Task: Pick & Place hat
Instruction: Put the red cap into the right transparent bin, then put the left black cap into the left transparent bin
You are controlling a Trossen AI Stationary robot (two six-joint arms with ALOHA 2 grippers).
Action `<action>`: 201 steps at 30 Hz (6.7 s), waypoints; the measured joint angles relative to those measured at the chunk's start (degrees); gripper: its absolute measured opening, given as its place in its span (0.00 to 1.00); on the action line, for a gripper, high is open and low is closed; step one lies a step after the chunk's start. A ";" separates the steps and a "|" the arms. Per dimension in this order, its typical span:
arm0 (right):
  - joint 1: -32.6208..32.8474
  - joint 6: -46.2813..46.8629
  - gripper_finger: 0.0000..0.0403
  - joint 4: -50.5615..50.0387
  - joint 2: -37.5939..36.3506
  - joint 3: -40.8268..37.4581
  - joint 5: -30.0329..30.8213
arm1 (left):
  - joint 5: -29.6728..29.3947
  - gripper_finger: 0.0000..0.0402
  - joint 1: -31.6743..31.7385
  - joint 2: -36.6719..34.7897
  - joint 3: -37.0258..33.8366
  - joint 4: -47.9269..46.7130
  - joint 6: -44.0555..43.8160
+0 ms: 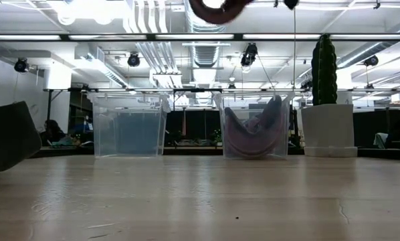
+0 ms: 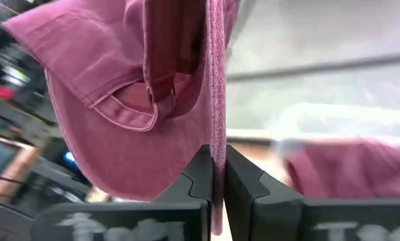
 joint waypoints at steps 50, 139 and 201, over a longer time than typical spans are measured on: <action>-8.50 22.75 0.10 -30.98 15.44 -0.74 -10.19 | -0.04 0.32 -0.02 0.25 -0.11 -1.22 0.22; 23.43 9.58 0.58 33.64 34.16 -0.74 -40.50 | 21.68 0.32 0.00 0.74 -0.13 -26.79 -23.12; 20.00 -32.21 0.54 -6.11 4.29 -0.74 -23.54 | 15.63 0.32 -32.11 21.37 -15.53 -9.97 -92.70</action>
